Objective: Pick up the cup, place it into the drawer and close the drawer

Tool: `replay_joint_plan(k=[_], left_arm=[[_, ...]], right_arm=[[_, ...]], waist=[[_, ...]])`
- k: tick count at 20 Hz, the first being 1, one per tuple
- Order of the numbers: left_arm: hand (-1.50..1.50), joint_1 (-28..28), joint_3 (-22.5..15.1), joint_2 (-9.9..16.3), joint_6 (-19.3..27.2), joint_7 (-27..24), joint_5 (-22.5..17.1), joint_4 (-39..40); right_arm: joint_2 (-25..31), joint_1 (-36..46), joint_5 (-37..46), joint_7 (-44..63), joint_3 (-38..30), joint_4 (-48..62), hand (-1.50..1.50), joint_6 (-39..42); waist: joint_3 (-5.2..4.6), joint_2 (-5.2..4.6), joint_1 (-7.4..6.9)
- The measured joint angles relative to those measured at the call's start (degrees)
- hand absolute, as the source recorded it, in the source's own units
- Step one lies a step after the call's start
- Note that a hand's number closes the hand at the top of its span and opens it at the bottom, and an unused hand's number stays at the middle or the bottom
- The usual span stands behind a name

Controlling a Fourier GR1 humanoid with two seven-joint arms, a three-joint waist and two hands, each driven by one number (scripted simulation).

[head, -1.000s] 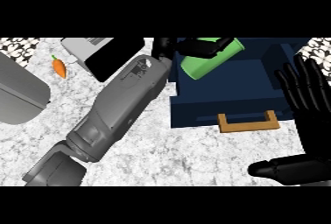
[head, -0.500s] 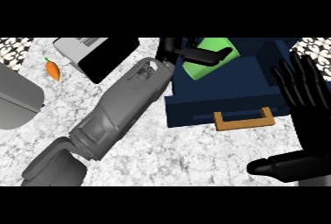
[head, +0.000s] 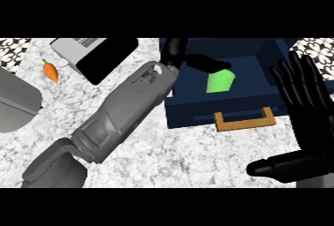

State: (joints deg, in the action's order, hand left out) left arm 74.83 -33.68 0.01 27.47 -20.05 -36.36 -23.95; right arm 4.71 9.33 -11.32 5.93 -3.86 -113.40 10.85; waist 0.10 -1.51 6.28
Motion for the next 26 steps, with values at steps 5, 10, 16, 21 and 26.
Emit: replay_joint_plan(k=[5, 10, 16, 21, 26], left_arm=[[-1.5, 0.0, 1.7, 0.0, -1.8, -3.8, -4.1, -2.1], [-1.5, -0.1, 4.1, 0.0, -3.5, -6.5, -7.3, -4.9], [-1.5, -2.7, 7.5, 1.8, -4.3, -5.2, -8.2, -9.9], [-1.5, -9.3, 9.1, 5.8, -3.2, -4.2, -8.9, -18.2], [-1.5, -18.8, 9.6, 12.2, -3.1, -1.4, -9.3, -28.9]], right_arm=[[0.3, -0.5, -3.3, 2.0, -0.6, -1.4, -1.5, 0.8], [2.0, -1.7, -7.7, 3.9, -2.9, -2.8, 1.5, 2.5], [5.2, -1.9, -7.6, 4.9, -3.1, -4.0, 1.5, 5.3], [8.3, -4.9, -3.0, 3.9, -2.0, -6.0, 1.5, 8.7], [10.6, -6.3, 2.0, 4.2, -0.5, -7.0, 1.5, 10.3]], waist=[[-0.04, 0.31, -0.85], [-0.07, 0.89, -2.85], [-0.1, 1.54, -5.55], [-0.12, 2.03, -7.08], [-0.13, 2.2, -8.0]])
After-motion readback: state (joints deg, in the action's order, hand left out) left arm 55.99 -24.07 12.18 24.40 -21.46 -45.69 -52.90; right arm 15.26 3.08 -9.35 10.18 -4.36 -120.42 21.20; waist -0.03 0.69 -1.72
